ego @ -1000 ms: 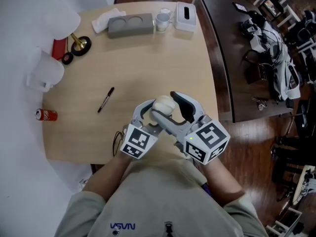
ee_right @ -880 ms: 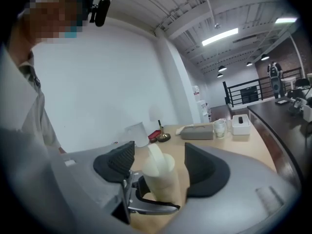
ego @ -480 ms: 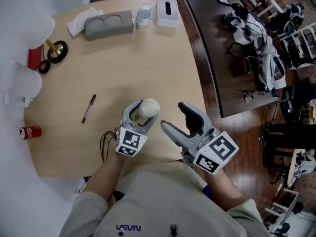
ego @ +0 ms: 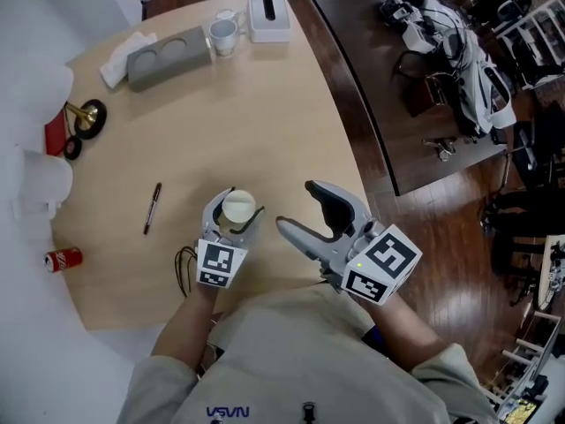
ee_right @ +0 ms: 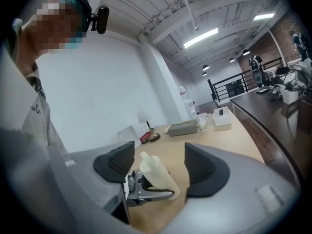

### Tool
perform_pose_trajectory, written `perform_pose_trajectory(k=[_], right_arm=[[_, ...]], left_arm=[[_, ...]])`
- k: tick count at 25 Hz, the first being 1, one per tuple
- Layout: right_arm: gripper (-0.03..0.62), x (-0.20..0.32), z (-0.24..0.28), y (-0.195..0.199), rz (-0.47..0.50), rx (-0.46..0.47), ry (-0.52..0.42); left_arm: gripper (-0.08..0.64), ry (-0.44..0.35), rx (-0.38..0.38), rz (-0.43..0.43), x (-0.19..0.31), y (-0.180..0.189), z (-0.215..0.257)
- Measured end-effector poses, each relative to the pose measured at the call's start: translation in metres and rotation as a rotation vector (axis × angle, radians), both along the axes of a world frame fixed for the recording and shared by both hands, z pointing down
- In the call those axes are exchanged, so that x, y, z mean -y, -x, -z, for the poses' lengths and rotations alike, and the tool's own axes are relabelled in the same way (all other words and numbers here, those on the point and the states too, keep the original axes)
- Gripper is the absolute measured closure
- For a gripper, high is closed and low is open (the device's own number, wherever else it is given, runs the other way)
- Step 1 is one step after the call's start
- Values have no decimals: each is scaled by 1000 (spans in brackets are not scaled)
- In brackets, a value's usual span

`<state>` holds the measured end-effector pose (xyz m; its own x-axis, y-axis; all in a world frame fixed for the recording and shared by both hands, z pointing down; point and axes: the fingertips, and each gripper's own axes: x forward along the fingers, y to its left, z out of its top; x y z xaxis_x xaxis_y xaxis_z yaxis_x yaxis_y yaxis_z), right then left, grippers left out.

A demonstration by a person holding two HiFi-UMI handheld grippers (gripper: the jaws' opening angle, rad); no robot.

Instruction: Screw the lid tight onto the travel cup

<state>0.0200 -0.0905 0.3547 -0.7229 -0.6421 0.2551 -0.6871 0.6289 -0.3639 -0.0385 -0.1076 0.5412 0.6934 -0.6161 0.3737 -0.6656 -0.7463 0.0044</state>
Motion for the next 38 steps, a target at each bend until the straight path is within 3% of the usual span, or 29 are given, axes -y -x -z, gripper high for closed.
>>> perform_pose_trajectory(k=[3,6,8,11,14,16,17,21,23,25,28,32,33,35,38], right_arm=[[278,-2,3,-5,22,44,-6],[278,-7,4,-19,45,85,-13],[278,-10,3,-29,61,114,-10],[278,-14,-1,-42,92,153,-2],[279,-24,-12,-48,145,171,11],[282,-36,-19,-47,197,167,18],[306,-43,-21,-47,219,164,20],[426,-77,-19,-51,242,157,5],[535,-97,-17,-55,238,143,-12],[591,-121,-17,-61,240,124,-28],[591,-167,-19,-69,251,105,-37],[591,-240,-30,-91,267,51,-2],[591,-255,-33,-98,263,40,11],[591,-280,-36,-112,256,27,32],[591,-305,-33,-130,267,10,33]], left_arm=[[239,34,42,-1,-1,4,0],[216,69,57,58,-10,15,3],[202,94,40,148,-19,34,11],[216,136,-56,368,-45,76,34],[355,157,-166,573,-85,101,62],[518,165,-206,656,-110,98,77],[557,170,-229,679,-120,90,85],[558,171,-353,641,-141,42,119],[558,157,-375,573,-146,12,137],[558,131,-367,487,-157,-21,152],[558,68,-316,397,-193,-58,164],[557,84,-349,444,-263,-85,153],[541,106,-369,456,-279,-90,147],[441,143,-391,464,-306,-99,136],[371,137,-375,472,-339,-108,133]])
